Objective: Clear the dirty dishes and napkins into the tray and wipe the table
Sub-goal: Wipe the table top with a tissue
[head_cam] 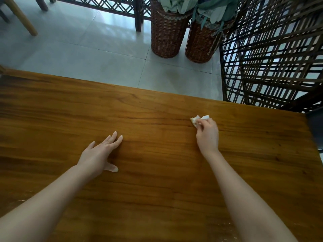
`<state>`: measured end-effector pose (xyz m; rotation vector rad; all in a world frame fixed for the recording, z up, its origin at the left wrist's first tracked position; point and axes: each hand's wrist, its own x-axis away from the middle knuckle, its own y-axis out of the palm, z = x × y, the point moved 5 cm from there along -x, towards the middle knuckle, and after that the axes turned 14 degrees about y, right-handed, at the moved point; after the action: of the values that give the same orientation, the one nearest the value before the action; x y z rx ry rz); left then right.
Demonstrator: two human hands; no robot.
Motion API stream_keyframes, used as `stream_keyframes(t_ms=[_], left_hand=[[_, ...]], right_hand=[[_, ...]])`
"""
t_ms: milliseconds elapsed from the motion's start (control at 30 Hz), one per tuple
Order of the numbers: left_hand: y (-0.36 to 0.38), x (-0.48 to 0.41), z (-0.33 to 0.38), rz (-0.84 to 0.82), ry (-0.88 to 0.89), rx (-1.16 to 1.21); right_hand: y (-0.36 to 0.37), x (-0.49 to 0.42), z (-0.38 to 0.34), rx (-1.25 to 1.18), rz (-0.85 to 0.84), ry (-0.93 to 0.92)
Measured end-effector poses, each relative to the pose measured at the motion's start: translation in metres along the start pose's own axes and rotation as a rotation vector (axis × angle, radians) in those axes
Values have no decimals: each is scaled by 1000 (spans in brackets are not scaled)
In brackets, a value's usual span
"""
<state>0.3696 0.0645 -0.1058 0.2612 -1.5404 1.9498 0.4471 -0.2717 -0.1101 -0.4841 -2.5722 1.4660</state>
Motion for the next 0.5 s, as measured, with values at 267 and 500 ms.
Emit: stream_keyframes(t_ms=[267, 500], left_hand=[[-2, 1, 2, -21, -14, 5], [0, 1, 1, -8, -5, -5]], right_hand=[[9, -16, 3, -49, -32, 57], [26, 25, -38, -104, -128, -54]])
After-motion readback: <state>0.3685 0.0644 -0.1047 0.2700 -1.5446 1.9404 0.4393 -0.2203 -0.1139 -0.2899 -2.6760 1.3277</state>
